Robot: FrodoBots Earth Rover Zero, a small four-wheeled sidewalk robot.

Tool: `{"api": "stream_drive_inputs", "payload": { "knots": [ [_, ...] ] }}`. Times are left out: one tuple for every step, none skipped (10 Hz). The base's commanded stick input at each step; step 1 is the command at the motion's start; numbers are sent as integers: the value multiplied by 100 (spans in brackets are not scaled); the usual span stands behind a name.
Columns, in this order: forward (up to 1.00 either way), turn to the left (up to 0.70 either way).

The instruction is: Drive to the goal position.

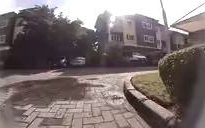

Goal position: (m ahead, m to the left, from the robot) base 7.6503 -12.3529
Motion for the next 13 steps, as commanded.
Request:
{"api": "stream_drive_inputs", "payload": {
  "knots": [
    [69, 3],
    [69, 3],
    [69, 3],
    [69, 3],
    [69, 3],
    [69, 3],
    [69, 3],
    [69, 3],
    [69, 3],
    [69, 3],
    [69, 3],
    [69, 3],
    [69, 3]
  ]
}}
